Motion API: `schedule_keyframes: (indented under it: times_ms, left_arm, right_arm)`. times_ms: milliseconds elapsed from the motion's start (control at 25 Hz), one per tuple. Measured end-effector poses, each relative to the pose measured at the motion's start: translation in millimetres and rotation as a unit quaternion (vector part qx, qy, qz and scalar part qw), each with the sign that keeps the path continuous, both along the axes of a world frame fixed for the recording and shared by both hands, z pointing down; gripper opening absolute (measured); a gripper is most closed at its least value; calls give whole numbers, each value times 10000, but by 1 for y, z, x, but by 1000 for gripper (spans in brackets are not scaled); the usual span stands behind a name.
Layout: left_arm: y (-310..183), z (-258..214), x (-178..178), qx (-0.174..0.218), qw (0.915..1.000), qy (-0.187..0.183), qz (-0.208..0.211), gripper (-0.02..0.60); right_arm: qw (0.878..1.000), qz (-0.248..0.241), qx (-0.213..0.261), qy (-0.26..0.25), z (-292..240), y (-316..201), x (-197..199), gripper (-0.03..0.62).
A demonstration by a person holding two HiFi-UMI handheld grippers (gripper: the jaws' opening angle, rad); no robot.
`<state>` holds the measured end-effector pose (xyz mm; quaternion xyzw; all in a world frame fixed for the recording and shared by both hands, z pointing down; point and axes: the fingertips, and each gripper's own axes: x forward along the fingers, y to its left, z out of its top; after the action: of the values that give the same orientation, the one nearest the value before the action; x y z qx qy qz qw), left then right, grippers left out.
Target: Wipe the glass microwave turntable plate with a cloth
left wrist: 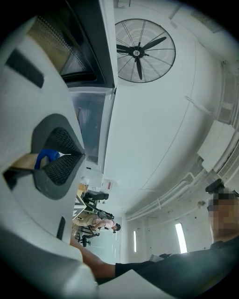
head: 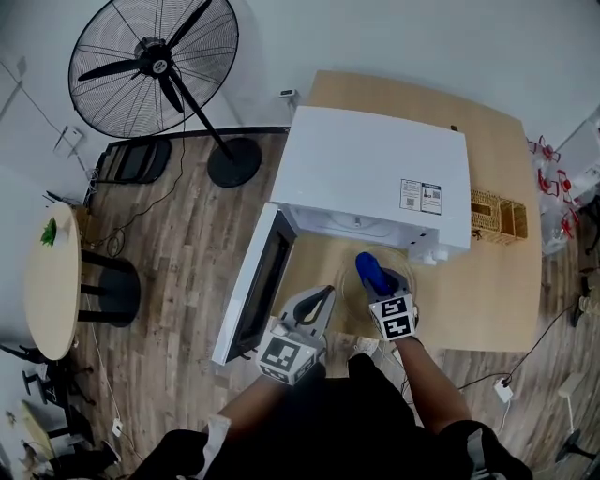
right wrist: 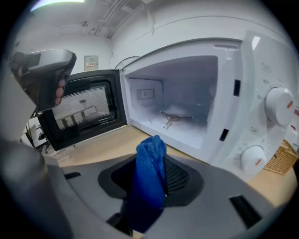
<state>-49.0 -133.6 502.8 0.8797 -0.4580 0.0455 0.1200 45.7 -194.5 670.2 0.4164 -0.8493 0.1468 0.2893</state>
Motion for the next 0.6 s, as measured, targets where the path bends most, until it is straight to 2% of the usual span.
schedule_keyframes:
  times_ms: [280,440,600]
  left_arm:
    - [8,4,-21,-56,9998,-16,-179,2]
    - [13,3,-27,-66,9998,-8,-190,2]
    - [16,5,-29,-74,9998,-13,-182,2]
  right_arm:
    - [9949,-909,-439,23,23,41,-54,143]
    - [9919,-1075,-601,316,37,55,-63,140]
    - [9922,-1050,-391,539,40,55,-62,140]
